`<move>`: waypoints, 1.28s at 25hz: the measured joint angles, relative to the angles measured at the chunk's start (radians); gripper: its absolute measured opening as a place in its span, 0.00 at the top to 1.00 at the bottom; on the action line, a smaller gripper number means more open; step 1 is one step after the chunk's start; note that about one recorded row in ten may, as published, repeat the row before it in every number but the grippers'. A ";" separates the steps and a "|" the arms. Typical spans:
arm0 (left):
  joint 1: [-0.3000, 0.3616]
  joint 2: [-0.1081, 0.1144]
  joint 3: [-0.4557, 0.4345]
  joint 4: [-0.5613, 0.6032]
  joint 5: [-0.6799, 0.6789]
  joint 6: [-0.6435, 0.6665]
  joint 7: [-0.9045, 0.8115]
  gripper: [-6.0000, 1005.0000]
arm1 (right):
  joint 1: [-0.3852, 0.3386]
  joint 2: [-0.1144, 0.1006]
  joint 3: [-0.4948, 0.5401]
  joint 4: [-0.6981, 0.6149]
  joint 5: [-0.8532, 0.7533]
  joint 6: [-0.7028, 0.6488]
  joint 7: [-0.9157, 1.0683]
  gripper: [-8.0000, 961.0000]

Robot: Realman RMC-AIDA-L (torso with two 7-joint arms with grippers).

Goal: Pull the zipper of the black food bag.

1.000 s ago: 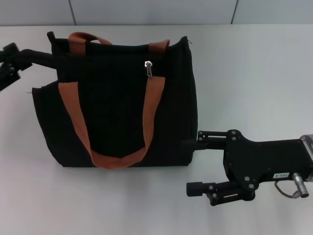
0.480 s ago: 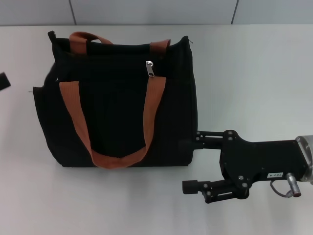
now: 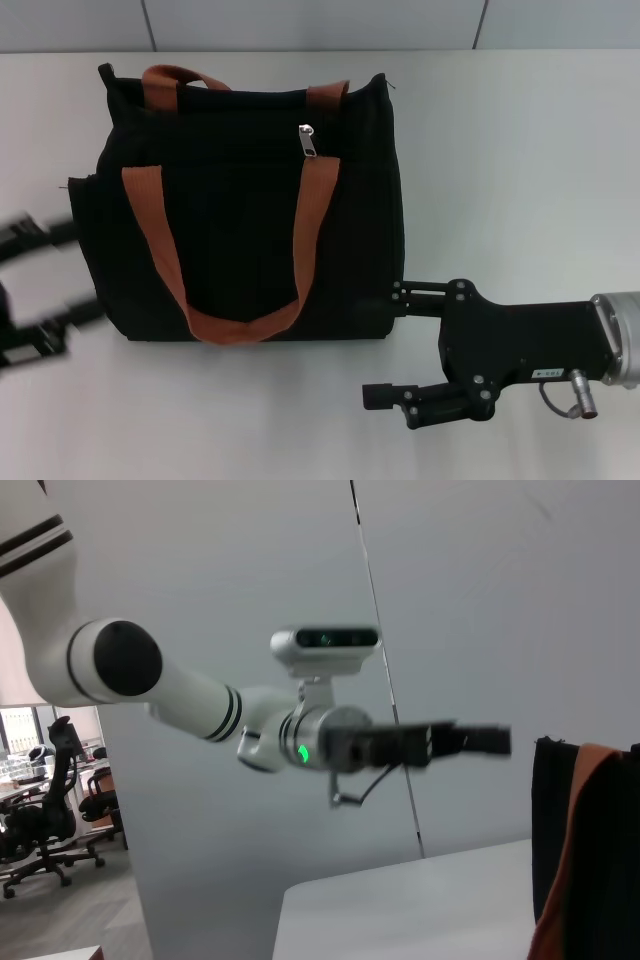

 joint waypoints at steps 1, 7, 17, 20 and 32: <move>0.000 0.000 0.000 0.000 0.000 0.000 0.000 0.22 | 0.000 0.001 0.000 0.009 0.000 0.004 -0.012 0.17; 0.019 -0.071 0.219 -0.022 0.068 -0.018 0.162 0.22 | 0.013 0.005 0.000 0.063 0.003 0.046 -0.070 0.17; -0.017 -0.075 0.220 -0.053 0.138 -0.084 0.161 0.22 | 0.050 0.008 0.001 0.163 0.002 0.104 -0.177 0.17; -0.019 -0.073 0.220 -0.054 0.139 -0.086 0.158 0.22 | 0.052 0.008 -0.009 0.169 0.001 0.114 -0.177 0.17; -0.024 -0.069 0.221 -0.055 0.140 -0.082 0.155 0.22 | 0.071 0.011 -0.027 0.199 0.008 0.130 -0.197 0.17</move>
